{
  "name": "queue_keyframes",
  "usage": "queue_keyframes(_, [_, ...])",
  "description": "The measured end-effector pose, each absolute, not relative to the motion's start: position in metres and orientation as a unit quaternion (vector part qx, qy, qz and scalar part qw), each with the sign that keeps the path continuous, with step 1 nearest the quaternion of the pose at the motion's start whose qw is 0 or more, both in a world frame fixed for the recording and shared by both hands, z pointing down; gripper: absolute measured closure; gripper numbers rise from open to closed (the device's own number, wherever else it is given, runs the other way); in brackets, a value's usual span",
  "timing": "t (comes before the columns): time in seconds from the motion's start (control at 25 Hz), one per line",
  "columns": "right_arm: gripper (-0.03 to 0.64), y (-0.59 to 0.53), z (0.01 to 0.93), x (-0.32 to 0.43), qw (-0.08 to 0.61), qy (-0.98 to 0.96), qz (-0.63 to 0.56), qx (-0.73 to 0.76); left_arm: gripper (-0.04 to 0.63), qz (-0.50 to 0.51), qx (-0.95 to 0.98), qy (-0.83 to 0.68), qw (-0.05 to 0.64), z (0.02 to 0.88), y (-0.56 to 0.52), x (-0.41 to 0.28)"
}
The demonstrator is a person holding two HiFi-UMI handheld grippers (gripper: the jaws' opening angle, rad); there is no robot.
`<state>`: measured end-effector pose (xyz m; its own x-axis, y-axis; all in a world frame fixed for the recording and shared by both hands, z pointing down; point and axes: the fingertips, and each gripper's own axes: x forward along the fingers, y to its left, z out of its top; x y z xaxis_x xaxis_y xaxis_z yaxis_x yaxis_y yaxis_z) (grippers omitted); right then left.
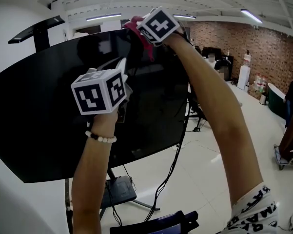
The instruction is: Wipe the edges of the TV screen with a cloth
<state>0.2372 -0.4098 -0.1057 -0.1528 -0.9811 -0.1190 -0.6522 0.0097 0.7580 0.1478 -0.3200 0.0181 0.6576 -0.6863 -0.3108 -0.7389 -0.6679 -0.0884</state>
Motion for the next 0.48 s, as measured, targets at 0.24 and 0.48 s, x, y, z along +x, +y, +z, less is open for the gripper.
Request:
queue_keyframes(0.24, [0.551, -0.415, -0.108, 0.309, 0.225, -0.674, -0.355, 0.607, 0.595, 0.116, -0.904, 0.401, 0.095, 0.028, -0.331, 0.209])
queue_keyframes(0.48, [0.551, -0.419, -0.109, 0.372, 0.221, -0.663, -0.352, 0.623, 0.595, 0.112, -0.908, 0.393, 0.093, 0.034, -0.332, 0.254])
